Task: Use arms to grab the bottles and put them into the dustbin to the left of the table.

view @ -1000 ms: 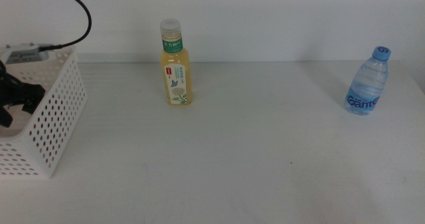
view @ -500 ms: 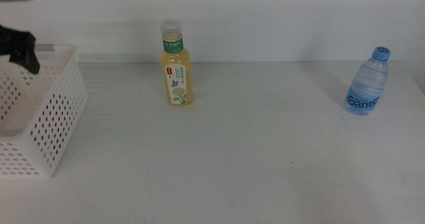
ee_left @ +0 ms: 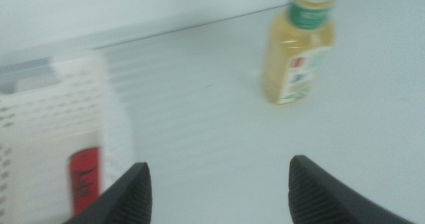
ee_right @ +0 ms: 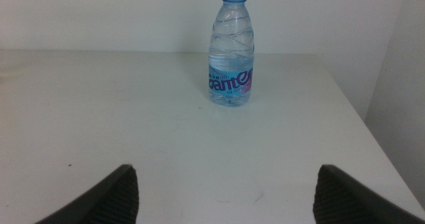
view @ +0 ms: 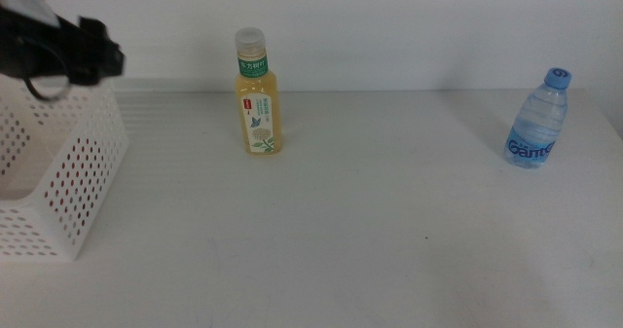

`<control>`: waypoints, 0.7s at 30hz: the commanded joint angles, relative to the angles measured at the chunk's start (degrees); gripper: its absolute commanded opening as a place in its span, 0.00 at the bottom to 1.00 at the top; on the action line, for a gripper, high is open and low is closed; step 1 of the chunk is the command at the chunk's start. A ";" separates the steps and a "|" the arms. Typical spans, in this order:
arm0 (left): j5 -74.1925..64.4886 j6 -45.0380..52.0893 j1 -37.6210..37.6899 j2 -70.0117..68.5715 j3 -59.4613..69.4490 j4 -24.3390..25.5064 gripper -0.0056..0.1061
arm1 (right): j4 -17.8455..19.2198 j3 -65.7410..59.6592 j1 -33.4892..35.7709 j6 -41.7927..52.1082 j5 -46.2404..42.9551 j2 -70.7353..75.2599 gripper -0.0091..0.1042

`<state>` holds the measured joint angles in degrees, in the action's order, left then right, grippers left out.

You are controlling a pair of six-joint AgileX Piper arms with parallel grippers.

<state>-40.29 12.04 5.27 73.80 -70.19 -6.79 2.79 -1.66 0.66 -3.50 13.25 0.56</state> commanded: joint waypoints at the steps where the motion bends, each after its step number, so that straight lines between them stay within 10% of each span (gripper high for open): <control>1: 8.89 -0.68 2.73 -3.97 2.89 -0.60 0.61 | 0.58 0.49 -0.36 0.35 -4.41 1.59 0.74; 13: 47.36 -0.69 13.81 -7.08 30.33 -0.66 0.86 | 0.58 0.49 -0.36 0.35 -4.41 1.59 0.74; 21: 78.64 -4.24 19.25 1.91 41.27 -1.03 0.86 | 0.58 0.49 -0.36 0.35 -4.41 1.59 0.74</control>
<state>28.62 10.00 23.93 75.09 -27.93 -7.18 2.79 -1.66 0.66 -3.50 13.25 0.56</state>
